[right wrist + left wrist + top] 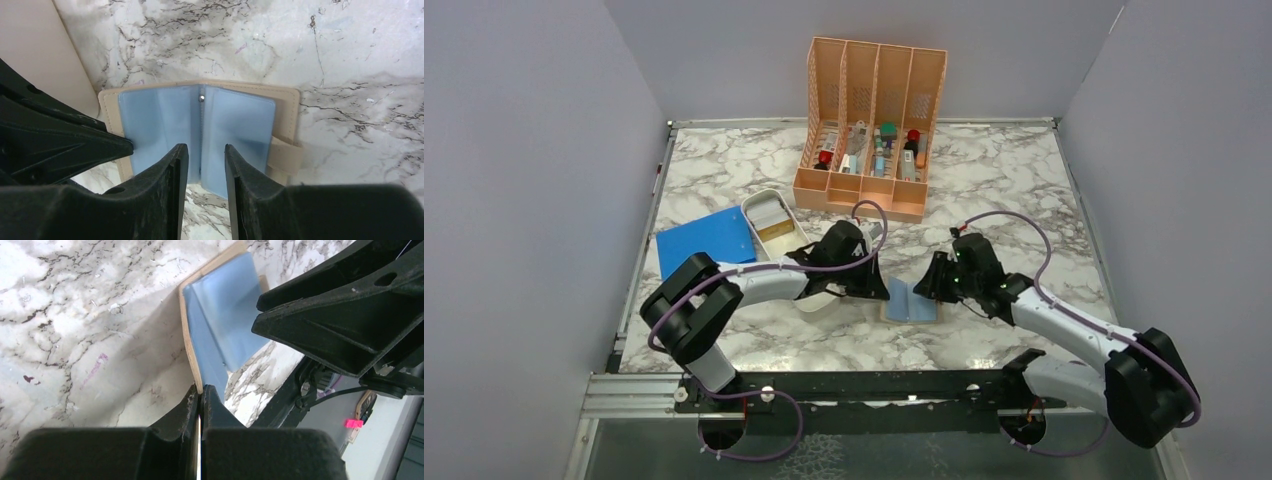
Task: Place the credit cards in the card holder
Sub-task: Open the card holder at the center of the board, then pick up the credit card from the storage box.
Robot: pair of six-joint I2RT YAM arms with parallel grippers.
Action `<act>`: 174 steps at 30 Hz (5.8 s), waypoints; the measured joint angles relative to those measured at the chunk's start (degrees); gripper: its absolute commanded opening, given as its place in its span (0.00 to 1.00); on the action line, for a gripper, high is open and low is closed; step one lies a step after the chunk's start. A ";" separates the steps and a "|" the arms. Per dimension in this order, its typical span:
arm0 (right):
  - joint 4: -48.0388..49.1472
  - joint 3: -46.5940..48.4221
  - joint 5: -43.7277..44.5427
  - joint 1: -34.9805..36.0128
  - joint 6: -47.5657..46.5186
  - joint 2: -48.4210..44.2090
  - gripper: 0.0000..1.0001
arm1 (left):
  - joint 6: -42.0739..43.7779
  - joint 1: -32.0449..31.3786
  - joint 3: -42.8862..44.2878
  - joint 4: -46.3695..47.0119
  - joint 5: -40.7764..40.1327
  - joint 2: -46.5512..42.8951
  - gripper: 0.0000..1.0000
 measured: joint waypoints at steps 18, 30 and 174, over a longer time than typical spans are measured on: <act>5.75 -0.55 3.34 0.00 -0.24 8.68 0.33 | 1.44 0.37 7.48 -10.51 -8.04 1.81 0.29; 4.13 -0.55 2.34 0.00 -1.86 2.10 0.34 | 9.40 2.84 16.63 -22.43 -18.38 -5.84 0.34; -7.13 3.17 -4.02 0.00 -6.58 -13.84 0.38 | 81.77 28.94 15.43 -26.62 -23.10 -5.40 0.00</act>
